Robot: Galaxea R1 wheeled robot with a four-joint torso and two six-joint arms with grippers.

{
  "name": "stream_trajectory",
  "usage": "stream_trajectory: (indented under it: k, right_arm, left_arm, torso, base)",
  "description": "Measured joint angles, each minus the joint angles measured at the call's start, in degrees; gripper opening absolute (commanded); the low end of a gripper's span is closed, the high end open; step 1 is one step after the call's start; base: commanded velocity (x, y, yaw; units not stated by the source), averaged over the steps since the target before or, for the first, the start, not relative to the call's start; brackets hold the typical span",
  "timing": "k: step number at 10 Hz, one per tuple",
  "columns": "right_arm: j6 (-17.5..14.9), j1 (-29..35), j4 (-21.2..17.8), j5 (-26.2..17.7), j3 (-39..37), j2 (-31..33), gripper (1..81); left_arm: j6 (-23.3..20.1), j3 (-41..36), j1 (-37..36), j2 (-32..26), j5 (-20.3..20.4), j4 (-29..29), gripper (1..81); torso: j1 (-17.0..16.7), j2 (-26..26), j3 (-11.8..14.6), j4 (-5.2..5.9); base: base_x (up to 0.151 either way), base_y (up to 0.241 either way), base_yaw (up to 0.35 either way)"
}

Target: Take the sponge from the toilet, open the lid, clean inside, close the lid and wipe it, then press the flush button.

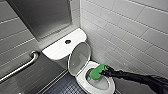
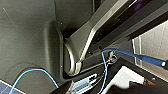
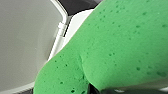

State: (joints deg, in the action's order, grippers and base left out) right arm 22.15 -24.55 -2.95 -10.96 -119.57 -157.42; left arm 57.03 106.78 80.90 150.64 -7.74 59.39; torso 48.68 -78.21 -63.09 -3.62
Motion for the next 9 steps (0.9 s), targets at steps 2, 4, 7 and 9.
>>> stream_trajectory:
  k: [2,4,7,9]
  right_arm:
    - [0.0,0.2,0.1,-1.6,-2.8,-2.8,1.0]
    - [0.0,1.6,0.1,-2.2,-4.7,-4.4,1.0]
    - [0.0,2.3,0.1,-2.2,-5.8,-4.9,1.0]
    - [0.0,2.0,0.1,-2.2,-7.7,-6.1,1.0]
  left_arm:
    - [0.0,1.3,0.0,0.8,0.0,0.0,81.1]
    - [0.0,1.4,0.4,1.0,0.0,0.0,81.1]
    - [0.0,1.7,0.2,1.1,0.0,0.0,81.1]
    - [0.0,1.7,0.4,1.1,0.0,0.0,81.1]
  torso:
    - [0.1,-0.1,0.0,0.0]
    - [1.5,-2.4,0.0,0.0]
    - [4.9,-7.8,0.0,0.0]
    - [5.4,-8.5,0.0,0.0]
  base:
    - [0.0,0.0,0.0]
    - [0.0,0.0,0.0]
    - [0.0,0.0,0.0]
    - [0.0,0.0,0.0]
